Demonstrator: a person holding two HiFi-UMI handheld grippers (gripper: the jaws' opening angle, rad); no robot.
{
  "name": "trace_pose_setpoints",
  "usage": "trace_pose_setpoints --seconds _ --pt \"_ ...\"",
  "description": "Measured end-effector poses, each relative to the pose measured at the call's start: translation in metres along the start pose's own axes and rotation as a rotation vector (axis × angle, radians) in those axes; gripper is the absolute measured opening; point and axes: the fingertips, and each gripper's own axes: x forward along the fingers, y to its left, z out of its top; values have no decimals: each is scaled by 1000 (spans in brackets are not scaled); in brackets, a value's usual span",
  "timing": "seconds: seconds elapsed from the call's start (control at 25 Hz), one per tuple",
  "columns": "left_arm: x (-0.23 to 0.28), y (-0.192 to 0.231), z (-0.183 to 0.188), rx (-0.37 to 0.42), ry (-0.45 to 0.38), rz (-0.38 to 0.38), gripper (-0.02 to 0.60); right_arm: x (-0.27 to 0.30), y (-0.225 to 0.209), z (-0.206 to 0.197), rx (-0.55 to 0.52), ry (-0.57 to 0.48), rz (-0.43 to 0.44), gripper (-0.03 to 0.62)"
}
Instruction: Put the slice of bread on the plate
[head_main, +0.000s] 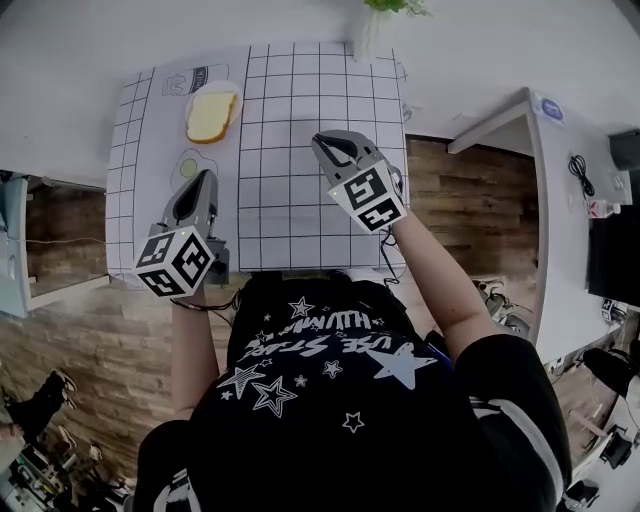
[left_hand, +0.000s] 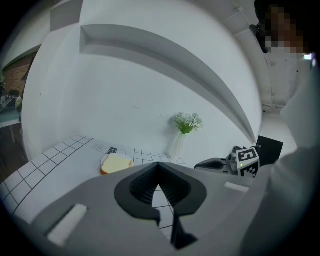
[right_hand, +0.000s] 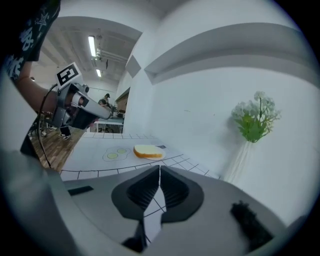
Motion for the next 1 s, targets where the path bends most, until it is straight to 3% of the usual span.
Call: trace_pose_setpoints --seconds 0.24,0.44,0.6,1.0 --pt "-11 -47 -18 6 -12 46 9 -36 -3 -9 4 -41 67 17" --pt "-35 -78 -30 -9 -48 116 9 -69 12 -15 -28 -71 172 17" --pt "-60 -91 -39 -25 -75 187 9 -87 23 -19 -45 -97 255 17" --pt "-109 -105 -62 -51 -111 279 9 -99 48 -18 2 -147 347 17"
